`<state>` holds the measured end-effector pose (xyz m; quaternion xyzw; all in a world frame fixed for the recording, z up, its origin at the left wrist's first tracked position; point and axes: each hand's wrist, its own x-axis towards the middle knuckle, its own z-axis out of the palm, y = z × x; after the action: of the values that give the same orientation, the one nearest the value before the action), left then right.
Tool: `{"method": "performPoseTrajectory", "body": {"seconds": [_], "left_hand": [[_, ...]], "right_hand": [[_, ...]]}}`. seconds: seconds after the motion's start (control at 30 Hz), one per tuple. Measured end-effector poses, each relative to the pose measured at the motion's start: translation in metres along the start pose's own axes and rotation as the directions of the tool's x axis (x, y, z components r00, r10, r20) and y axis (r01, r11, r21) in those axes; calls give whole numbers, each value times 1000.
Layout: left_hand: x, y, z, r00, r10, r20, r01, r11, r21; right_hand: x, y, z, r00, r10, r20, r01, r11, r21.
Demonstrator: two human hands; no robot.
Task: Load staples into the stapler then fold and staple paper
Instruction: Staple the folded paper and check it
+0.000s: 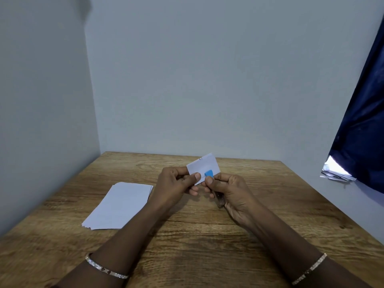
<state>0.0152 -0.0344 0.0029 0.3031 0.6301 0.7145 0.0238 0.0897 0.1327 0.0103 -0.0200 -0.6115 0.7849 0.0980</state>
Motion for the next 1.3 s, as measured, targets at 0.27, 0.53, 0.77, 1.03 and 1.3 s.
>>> {"method": "performPoseTrajectory", "body": {"seconds": [0.27, 0.53, 0.77, 1.03, 1.3], "left_hand": [[4, -7, -4, 998, -22, -62, 25, 999, 48], [7, -11, -5, 994, -40, -106, 46, 998, 47], [7, -12, -5, 996, -35, -85, 38, 998, 40], [6, -12, -3, 998, -4, -55, 5, 1000, 20], [3, -9, 0, 999, 24, -29, -23, 999, 31]], "right_hand": [[1, 1, 1, 999, 8, 44, -10, 999, 49], [4, 0, -1, 1000, 8, 27, -10, 997, 77], [4, 0, -2, 1000, 9, 17, -10, 997, 83], [3, -2, -3, 1000, -14, -13, 15, 999, 32], [2, -2, -4, 998, -28, -58, 29, 999, 16]]}}
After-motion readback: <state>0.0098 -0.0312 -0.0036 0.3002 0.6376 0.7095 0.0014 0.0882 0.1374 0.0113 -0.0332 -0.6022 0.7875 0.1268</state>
